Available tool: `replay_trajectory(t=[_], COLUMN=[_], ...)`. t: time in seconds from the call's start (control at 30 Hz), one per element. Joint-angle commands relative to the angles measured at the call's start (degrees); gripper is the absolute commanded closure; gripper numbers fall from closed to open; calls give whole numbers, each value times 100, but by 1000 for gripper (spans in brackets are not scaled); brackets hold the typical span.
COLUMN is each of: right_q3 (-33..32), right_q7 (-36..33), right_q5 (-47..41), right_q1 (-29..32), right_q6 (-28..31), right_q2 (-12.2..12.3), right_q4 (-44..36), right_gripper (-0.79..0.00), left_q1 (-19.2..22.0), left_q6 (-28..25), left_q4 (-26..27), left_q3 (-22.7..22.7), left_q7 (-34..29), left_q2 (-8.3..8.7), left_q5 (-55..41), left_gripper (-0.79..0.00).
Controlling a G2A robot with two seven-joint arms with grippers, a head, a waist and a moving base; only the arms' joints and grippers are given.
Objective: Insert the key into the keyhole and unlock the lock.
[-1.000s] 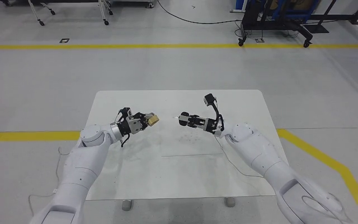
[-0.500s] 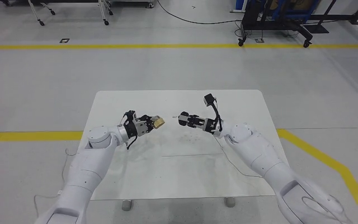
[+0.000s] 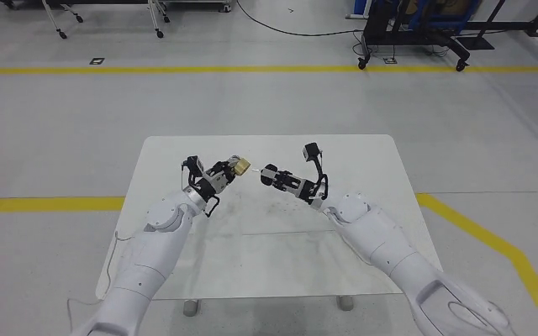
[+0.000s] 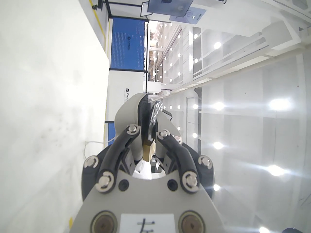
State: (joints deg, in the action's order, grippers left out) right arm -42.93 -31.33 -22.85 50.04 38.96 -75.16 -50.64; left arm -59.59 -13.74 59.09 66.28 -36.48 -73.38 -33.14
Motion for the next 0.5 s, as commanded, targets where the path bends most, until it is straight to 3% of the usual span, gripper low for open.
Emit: replay_trajectory(t=[0.0, 0.2, 0.47], right_q3=[21, 178, 290], right_q7=[139, 273, 204], right_q5=[-68, -150, -220], right_q1=[19, -63, -185], right_q6=[68, 143, 396], right_q2=[-61, -267, -491], right_q4=[30, 293, 649], right_gripper=[0, 0, 0], left_q1=[-46, -111, -133], left_q6=[-182, -589, -731], left_q4=[46, 115, 132], left_q3=[60, 108, 134], left_q7=[34, -23, 152], left_q2=[5, 18, 9], left_q5=[2, 258, 474], left_gripper=[0, 0, 0])
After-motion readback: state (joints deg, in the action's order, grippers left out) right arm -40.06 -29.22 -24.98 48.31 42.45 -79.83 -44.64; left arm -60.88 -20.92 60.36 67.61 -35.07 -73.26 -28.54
